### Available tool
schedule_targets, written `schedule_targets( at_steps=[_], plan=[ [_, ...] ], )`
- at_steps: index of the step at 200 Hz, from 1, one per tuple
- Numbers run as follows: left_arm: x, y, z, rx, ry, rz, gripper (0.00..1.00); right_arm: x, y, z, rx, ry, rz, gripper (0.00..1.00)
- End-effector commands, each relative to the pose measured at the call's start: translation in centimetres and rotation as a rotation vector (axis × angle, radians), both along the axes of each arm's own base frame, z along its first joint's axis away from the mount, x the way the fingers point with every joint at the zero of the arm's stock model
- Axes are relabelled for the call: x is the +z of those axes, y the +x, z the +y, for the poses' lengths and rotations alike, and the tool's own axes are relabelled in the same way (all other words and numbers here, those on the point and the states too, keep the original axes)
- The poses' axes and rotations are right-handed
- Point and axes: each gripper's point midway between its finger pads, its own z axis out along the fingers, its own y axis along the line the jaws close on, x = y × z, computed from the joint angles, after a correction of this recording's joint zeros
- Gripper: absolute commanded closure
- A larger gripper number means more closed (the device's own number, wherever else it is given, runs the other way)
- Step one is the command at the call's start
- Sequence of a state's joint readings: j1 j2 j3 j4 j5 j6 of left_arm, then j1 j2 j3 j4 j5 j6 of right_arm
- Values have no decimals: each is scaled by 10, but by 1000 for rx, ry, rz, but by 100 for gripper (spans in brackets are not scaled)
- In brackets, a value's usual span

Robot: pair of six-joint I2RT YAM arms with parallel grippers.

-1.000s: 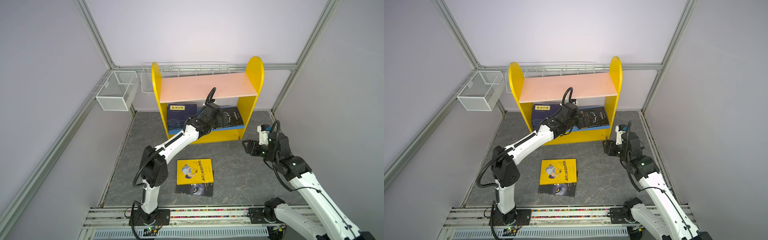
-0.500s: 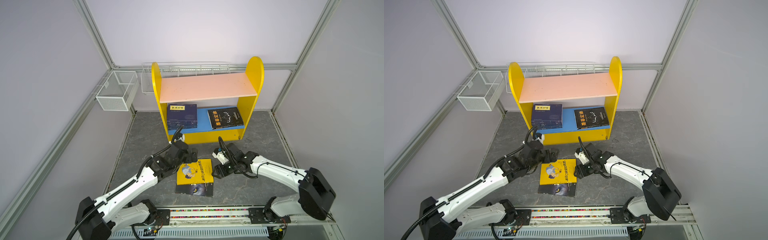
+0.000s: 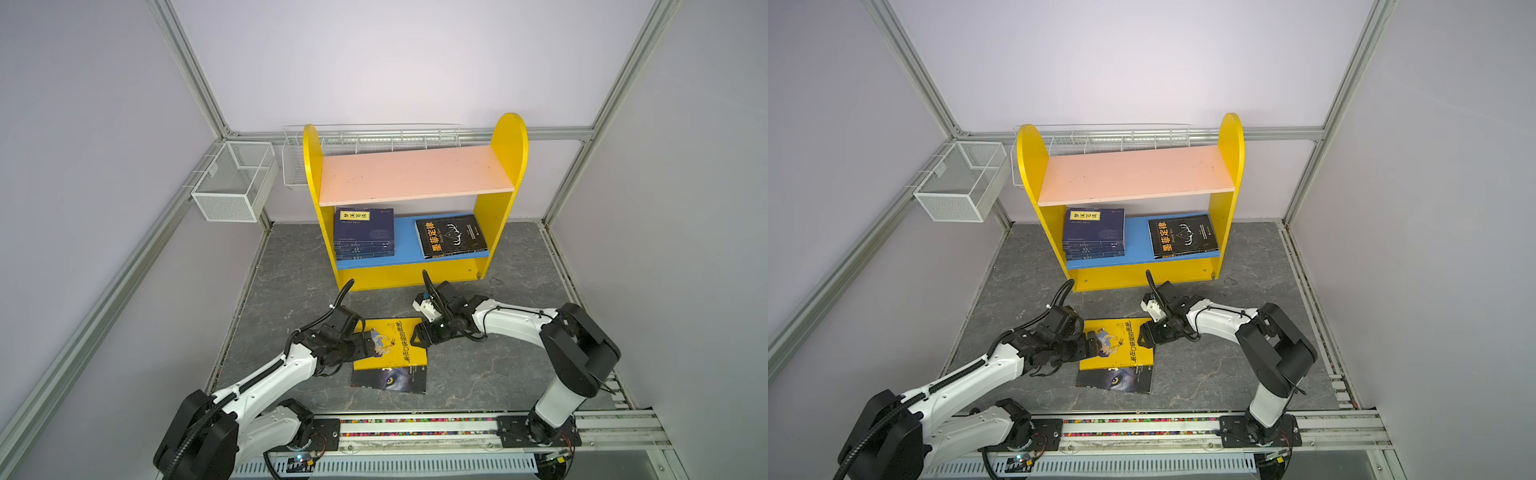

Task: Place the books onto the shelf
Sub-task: 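Move both grippers down to the yellow cartoon book on the floor, then grip the yellow book's edges with both grippers and lift it upright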

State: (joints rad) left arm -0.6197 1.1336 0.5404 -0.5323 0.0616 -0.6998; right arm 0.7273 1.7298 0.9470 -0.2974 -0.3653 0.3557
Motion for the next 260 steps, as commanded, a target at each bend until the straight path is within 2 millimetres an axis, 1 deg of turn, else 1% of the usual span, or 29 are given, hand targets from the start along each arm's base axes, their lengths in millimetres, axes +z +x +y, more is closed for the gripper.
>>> schedule_targets(
  at_steps=[1,11,18,28,32,38,44,62,85,94,105,117,123,131,144,157,164,175,194,200,212,220,230,239,241,243,260],
  plan=[
    [-3,3,-3,-9,15,33,14,-1,6,8,-2,32,6,34],
    [-7,4,-5,-27,26,52,16,-2,6,11,3,44,13,34],
    [-9,4,-6,-43,36,65,21,0,6,14,5,63,20,35],
    [-12,4,-9,-52,41,83,27,6,4,20,18,100,24,35],
    [-14,5,-9,-53,45,88,30,9,4,22,24,116,24,35],
    [-16,5,-10,-52,44,95,38,14,3,24,32,137,23,35],
    [-18,6,-12,-54,36,99,42,20,3,26,36,156,17,36],
    [-19,9,-17,-53,21,96,44,46,2,37,70,248,9,40],
    [-17,14,-23,-64,6,96,45,83,2,44,91,344,-24,50],
    [-15,16,-28,-68,-12,94,45,95,1,46,99,373,-36,56],
    [-11,18,-31,-67,-30,85,45,104,1,45,103,381,-45,62],
    [-6,22,-35,-71,-50,68,44,111,2,44,103,392,-63,73],
    [-2,24,-37,-73,-62,57,44,113,3,44,99,398,-75,80],
    [2,26,-40,-76,-82,40,43,115,5,44,93,404,-86,86],
    [10,29,-43,-78,-108,11,40,117,9,42,75,410,-100,93],
    [20,33,-43,-64,-121,-17,36,120,14,39,53,419,-115,93],
    [27,35,-42,-56,-135,-36,32,124,17,37,43,433,-124,94],
    [39,39,-40,-38,-164,-66,20,133,21,32,30,467,-134,93],
    [63,46,-32,12,-260,-113,7,154,25,20,18,531,-150,94],
    [70,49,-29,32,-296,-128,4,161,27,15,11,553,-154,94],
    [82,52,-23,73,-373,-153,1,178,29,6,2,608,-156,94],
    [91,54,-23,82,-436,-174,0,189,31,-1,-8,651,-155,93],
    [100,54,-25,78,-511,-190,0,202,34,-8,-29,701,-162,94],
    [108,54,-29,67,-561,-202,0,218,39,-14,-47,745,-179,93],
    [110,53,-30,63,-569,-202,0,212,37,-17,-56,742,-164,94],
    [111,53,-31,57,-576,-203,0,212,37,-18,-61,745,-158,93],
    [118,51,-38,22,-620,-201,0,226,37,-25,-66,777,-175,93]
  ],
)
